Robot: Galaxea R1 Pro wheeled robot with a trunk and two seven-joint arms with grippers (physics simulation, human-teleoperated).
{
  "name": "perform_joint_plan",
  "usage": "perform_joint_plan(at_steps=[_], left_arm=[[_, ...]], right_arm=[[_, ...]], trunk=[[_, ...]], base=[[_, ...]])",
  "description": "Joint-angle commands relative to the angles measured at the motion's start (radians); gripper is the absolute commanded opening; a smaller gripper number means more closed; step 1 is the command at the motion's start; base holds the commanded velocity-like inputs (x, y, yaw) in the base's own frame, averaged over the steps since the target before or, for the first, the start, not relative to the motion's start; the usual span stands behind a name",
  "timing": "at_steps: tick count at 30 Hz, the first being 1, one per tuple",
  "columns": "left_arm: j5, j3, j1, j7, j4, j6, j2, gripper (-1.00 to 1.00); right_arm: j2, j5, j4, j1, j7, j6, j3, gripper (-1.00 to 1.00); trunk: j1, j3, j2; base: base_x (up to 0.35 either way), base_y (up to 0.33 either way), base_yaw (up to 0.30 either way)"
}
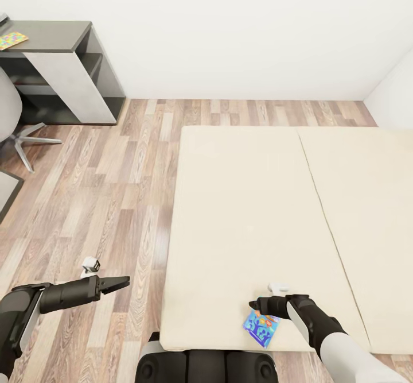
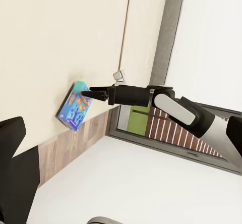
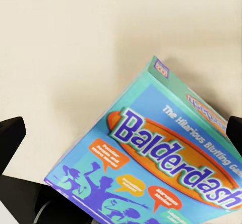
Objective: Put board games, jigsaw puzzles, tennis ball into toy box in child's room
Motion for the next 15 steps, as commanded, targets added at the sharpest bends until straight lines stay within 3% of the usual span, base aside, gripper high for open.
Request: perform_joint_plan(at_steps=[1, 11, 15], left_arm=[[-0.001, 0.000, 0.000, -0.004, 0.000, 0.011, 0.000, 1.00], [-0.002, 0.000, 0.000, -0.004, 0.000, 0.011, 0.000, 1.00], [-0.001, 0.001, 0.000, -0.004, 0.000, 0.011, 0.001, 1.00]], right_arm=[[-0.001, -0.010, -0.002, 0.000, -0.002, 0.005, 0.007, 1.00], [-0.007, -0.013, -0.016, 0.001, 0.006, 0.000, 0.000, 1.00], [-0.013, -0.017, -0.069, 0.001, 0.008, 0.008, -0.002, 1.00]], trunk=[[0.001, -0.001, -0.002], [0.001, -0.001, -0.002], [0.001, -0.001, -0.002]], base=[[0.000, 0.000, 0.000], [0.000, 0.000, 0.000], [0.000, 0.000, 0.000]])
